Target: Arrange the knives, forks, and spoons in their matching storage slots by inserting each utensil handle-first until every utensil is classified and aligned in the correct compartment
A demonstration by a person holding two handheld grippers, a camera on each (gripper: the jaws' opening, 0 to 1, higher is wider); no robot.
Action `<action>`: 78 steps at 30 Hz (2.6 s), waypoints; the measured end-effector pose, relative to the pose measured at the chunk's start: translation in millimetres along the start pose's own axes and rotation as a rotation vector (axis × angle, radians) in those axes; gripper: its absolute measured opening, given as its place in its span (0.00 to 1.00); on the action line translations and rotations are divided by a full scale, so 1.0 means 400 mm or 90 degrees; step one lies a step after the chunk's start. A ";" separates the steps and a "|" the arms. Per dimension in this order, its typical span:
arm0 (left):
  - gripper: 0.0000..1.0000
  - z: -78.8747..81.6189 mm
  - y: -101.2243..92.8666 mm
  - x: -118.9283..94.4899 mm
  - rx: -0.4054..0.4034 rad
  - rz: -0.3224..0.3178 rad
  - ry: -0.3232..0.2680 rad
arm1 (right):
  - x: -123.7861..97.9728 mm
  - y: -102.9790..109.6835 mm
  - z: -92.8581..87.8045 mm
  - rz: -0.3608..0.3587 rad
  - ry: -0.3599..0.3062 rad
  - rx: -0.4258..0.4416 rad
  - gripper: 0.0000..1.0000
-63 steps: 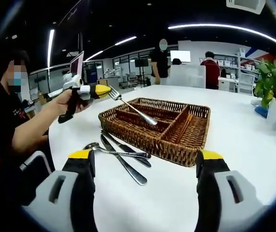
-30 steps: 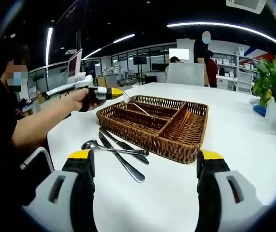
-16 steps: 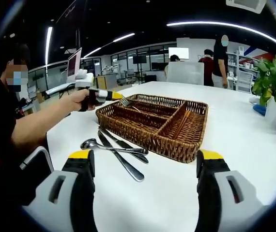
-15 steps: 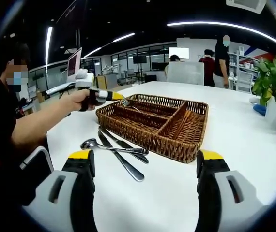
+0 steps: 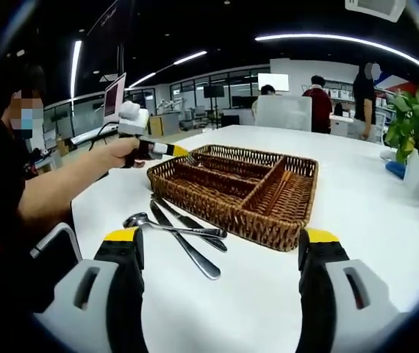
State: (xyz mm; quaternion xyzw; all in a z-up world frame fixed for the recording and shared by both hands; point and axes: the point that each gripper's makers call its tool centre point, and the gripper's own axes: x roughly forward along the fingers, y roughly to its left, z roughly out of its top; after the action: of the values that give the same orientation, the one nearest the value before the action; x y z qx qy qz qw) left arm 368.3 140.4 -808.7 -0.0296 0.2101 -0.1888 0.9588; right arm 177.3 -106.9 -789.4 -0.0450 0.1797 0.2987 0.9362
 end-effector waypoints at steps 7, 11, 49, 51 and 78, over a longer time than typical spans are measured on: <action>0.10 -0.012 0.009 -0.013 0.002 0.003 0.012 | 0.001 -0.001 0.001 -0.001 -0.001 0.001 0.89; 0.13 -0.002 0.000 -0.027 0.004 -0.003 0.003 | 0.002 -0.004 0.005 -0.002 -0.003 0.002 0.89; 0.67 0.033 -0.222 -0.229 0.104 -0.127 -0.068 | 0.056 -0.041 0.039 -0.014 0.025 -0.030 1.00; 0.68 0.044 -0.232 -0.248 0.093 -0.135 -0.085 | 0.058 -0.042 0.041 -0.017 0.028 -0.033 1.00; 0.99 -0.007 -0.276 -0.351 0.148 -0.162 -0.066 | 0.044 -0.053 0.074 -0.028 0.013 -0.028 1.00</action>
State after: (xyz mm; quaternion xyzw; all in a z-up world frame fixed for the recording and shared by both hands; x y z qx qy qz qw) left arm 210.8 90.8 -741.1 0.0455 0.1316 -0.3301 0.9336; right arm 212.0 -108.8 -768.7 -0.0725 0.1818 0.2815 0.9394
